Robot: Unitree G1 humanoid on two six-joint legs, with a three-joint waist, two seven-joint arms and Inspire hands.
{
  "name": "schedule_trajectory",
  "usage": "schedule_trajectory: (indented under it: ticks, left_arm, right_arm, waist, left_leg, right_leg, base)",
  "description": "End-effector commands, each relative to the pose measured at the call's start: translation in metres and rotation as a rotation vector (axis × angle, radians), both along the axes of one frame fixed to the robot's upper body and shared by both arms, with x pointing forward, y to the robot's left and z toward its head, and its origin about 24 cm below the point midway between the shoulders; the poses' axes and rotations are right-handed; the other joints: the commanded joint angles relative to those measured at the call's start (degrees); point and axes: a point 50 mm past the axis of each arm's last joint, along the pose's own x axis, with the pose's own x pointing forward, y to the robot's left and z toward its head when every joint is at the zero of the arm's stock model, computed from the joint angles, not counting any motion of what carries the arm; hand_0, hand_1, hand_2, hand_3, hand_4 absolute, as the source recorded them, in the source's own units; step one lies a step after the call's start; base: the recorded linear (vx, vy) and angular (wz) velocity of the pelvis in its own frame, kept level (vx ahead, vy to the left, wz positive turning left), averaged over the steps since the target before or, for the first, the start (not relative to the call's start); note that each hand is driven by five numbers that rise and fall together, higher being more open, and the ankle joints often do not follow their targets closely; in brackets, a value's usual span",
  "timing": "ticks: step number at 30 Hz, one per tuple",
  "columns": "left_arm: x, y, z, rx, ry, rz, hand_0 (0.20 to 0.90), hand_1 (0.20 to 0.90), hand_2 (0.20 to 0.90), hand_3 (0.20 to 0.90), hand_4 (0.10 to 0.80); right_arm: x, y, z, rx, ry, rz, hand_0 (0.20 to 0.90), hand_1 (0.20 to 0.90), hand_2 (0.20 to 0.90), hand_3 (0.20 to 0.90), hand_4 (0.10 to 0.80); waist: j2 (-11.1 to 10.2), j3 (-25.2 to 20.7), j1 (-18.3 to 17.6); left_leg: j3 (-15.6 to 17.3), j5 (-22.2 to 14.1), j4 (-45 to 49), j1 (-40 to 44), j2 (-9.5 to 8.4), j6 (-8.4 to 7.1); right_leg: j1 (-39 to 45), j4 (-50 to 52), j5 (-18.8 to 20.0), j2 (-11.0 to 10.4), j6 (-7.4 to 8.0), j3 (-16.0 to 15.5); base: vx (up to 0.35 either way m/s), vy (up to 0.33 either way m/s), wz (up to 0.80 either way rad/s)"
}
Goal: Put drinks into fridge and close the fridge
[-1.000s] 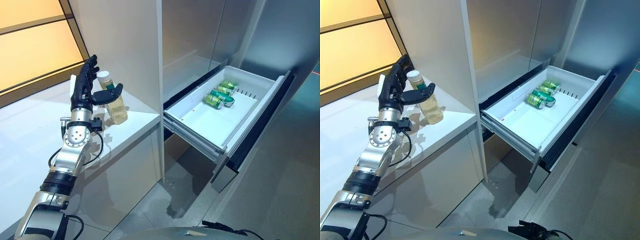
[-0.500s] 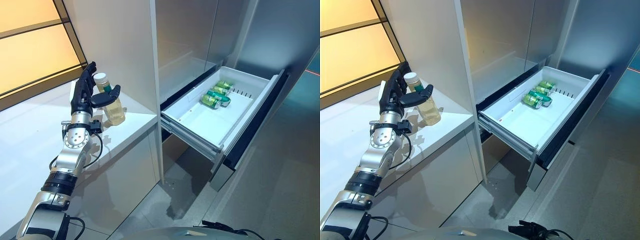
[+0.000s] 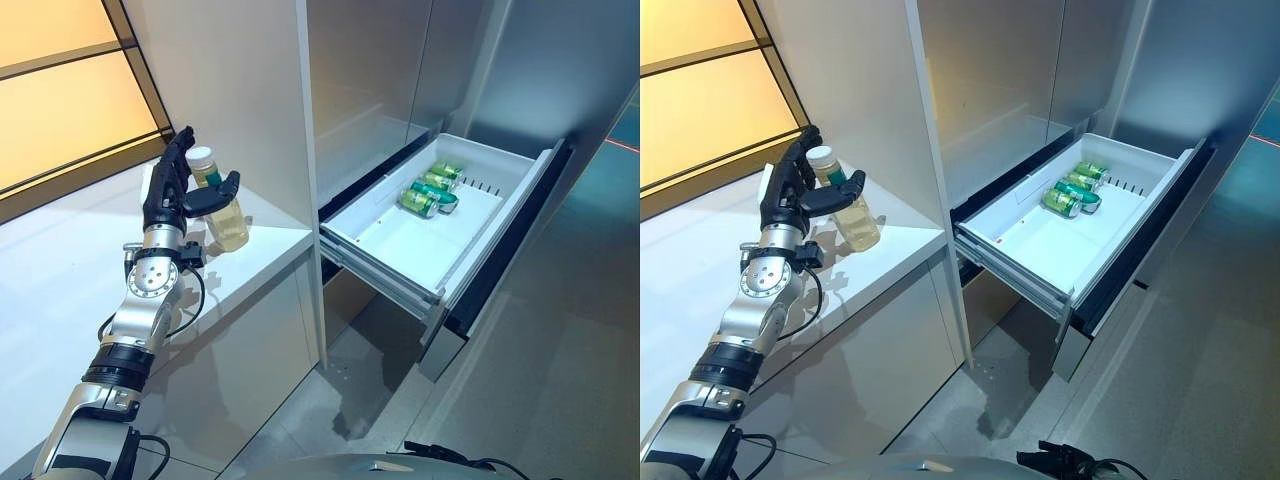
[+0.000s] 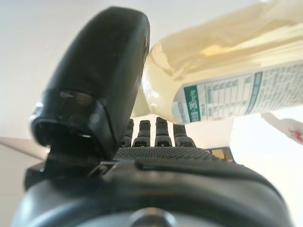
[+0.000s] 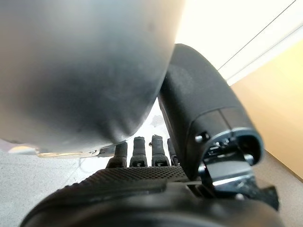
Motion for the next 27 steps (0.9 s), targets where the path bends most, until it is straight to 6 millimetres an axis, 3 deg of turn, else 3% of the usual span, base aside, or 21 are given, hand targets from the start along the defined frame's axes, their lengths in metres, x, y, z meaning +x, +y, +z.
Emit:
schedule_trajectory:
  ticks: [1,12,27]
  left_arm:
    - [0.013,-0.011,0.043,0.006,-0.196,-0.099,0.9,0.9,0.9,0.9,0.8]
    - [0.013,-0.013,0.046,0.009,-0.181,-0.155,0.9,0.9,0.9,0.9,0.8]
    - [0.014,0.001,0.038,0.017,-0.157,0.034,0.9,0.9,0.9,0.9,0.8]
  right_arm:
    - [-0.018,-0.013,0.0,-0.026,0.07,0.045,0.9,0.9,0.9,0.9,0.8]
    - [-0.017,-0.015,0.0,-0.029,0.068,0.048,0.9,0.9,0.9,0.9,0.8]
    - [-0.016,-0.012,0.0,-0.026,0.064,0.034,0.9,0.9,0.9,0.9,0.8]
  waist:
    - [1.15,0.29,-0.56]
    - [1.39,0.43,-0.7]
    - [1.21,0.42,-0.48]
  left_leg:
    - [0.82,-9.37,2.96,1.18,-2.02,1.87]
    - [0.75,-9.48,2.86,1.39,-2.11,1.97]
    - [0.34,-9.39,2.96,1.27,-2.15,1.8]
  right_leg:
    - [-4.83,7.53,-4.41,1.65,3.28,-1.43]
    - [-4.83,7.55,-4.42,1.7,3.4,-1.24]
    - [-4.61,7.11,-4.26,1.75,3.28,-1.29]
  base:
    - [0.0,0.0,0.0]
    - [0.0,0.0,0.0]
    - [0.0,0.0,0.0]
